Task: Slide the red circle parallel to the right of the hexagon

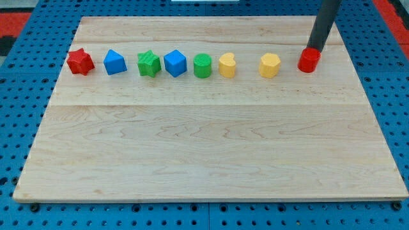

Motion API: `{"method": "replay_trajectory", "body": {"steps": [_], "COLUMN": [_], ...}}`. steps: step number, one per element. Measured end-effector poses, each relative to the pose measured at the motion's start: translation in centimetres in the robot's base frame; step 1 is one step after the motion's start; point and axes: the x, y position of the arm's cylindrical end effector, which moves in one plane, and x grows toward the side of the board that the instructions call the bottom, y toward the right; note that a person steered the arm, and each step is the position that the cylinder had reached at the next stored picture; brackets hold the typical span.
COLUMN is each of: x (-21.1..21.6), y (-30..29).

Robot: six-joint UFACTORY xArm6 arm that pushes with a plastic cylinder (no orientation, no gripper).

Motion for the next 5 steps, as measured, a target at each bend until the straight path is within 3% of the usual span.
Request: {"method": "replay_trajectory", "body": {"steps": [3,5], "x": [1.6,1.8], "y": [0.3,7.1]}}
